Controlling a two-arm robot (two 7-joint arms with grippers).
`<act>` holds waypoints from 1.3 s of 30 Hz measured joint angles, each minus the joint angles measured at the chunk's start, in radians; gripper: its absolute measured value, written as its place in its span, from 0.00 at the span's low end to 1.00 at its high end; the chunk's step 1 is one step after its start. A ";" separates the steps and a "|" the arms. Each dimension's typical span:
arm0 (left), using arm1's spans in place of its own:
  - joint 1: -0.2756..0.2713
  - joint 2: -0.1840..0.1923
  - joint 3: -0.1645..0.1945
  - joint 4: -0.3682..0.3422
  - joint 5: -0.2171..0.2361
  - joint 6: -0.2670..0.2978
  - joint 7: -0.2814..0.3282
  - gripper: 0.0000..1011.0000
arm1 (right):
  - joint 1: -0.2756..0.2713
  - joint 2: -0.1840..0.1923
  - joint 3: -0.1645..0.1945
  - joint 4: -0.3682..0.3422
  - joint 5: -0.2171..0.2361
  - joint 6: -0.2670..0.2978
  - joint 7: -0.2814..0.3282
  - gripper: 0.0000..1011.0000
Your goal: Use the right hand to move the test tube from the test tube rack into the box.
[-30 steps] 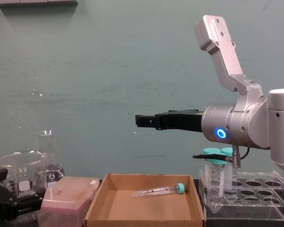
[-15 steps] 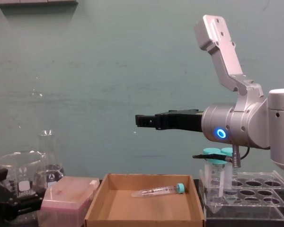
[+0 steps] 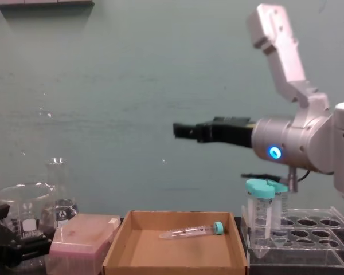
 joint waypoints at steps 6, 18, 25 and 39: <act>0.000 0.000 0.000 0.000 0.000 0.000 0.000 0.99 | -0.058 0.020 0.057 -0.100 -0.035 -0.035 -0.083 0.99; 0.000 0.000 0.000 0.000 0.000 0.000 0.000 0.99 | -0.232 0.087 0.167 -0.299 -0.063 0.059 -0.177 0.99; 0.000 0.000 0.000 0.000 0.000 0.000 0.000 0.99 | -0.299 0.118 0.209 -0.341 -0.091 0.084 -0.192 0.99; 0.000 0.000 0.000 0.000 0.000 0.000 0.000 0.99 | -0.318 0.105 0.242 -0.338 -0.095 0.168 -0.174 0.99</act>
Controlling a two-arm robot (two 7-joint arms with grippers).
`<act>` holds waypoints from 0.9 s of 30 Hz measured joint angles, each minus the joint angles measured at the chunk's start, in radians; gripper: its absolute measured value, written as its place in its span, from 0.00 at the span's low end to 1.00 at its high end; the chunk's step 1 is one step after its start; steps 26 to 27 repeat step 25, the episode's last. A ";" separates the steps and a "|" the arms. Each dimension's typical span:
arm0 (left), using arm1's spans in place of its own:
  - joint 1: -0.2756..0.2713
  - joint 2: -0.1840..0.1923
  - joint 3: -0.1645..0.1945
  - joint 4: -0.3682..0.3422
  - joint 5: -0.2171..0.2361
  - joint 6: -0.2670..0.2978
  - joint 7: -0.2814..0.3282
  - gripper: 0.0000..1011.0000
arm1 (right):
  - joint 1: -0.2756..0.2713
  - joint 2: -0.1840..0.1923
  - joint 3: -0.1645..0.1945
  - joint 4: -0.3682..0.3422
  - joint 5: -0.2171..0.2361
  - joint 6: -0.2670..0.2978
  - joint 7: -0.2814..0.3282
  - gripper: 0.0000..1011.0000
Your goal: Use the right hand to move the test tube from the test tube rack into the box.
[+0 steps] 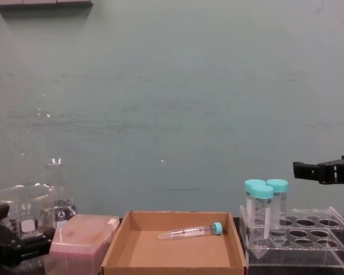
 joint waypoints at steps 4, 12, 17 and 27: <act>0.000 0.000 0.000 0.000 0.000 0.000 0.000 0.99 | 0.000 0.001 -0.001 0.000 0.000 -0.003 -0.001 0.99; 0.000 0.000 0.000 0.000 0.000 0.000 0.000 0.99 | 0.001 0.001 -0.003 0.001 0.000 -0.007 -0.001 0.99; 0.000 0.000 0.000 0.000 0.000 0.000 0.000 0.99 | 0.001 0.002 -0.003 0.001 -0.001 -0.010 -0.002 0.99; 0.000 0.000 0.000 0.000 0.000 0.000 0.000 0.99 | 0.001 0.002 -0.004 0.001 -0.002 -0.012 -0.004 0.99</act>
